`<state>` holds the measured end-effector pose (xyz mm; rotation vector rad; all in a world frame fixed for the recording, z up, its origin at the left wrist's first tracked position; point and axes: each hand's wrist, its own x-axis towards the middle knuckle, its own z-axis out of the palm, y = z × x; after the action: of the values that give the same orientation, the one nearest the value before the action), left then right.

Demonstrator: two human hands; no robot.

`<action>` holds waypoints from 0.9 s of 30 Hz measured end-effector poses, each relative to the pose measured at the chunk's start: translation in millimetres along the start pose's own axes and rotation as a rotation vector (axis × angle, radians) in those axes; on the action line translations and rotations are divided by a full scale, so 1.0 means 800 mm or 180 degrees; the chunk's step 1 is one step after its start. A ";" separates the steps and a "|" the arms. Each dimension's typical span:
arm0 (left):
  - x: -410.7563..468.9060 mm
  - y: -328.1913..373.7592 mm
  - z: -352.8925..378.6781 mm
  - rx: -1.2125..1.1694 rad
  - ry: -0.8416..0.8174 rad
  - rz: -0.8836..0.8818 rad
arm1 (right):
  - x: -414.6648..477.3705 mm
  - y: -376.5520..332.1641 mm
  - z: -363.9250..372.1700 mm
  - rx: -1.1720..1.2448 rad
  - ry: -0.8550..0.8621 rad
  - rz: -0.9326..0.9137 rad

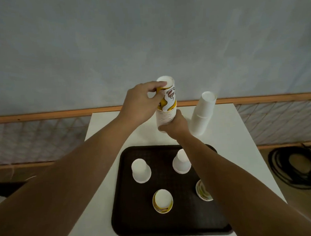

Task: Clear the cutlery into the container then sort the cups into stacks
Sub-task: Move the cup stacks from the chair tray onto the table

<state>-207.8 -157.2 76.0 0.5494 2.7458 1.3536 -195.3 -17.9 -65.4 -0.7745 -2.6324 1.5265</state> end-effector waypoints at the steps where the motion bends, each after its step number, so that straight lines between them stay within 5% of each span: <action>1: 0.008 -0.005 0.014 0.0009 -0.0073 -0.0045 | 0.009 0.010 -0.001 0.0014 -0.0013 0.0064; 10: 0.046 -0.040 0.096 -0.0097 -0.0461 -0.0423 | 0.071 0.075 -0.003 -0.0328 -0.0167 0.0353; 27: 0.052 -0.051 0.115 0.0336 -0.0262 -0.0392 | 0.082 0.085 0.003 -0.0670 -0.0393 0.0319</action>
<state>-242.5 -96.1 -7.9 0.4223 2.7459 1.1396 -225.4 34.9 -137.9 -0.8622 -2.9236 1.3750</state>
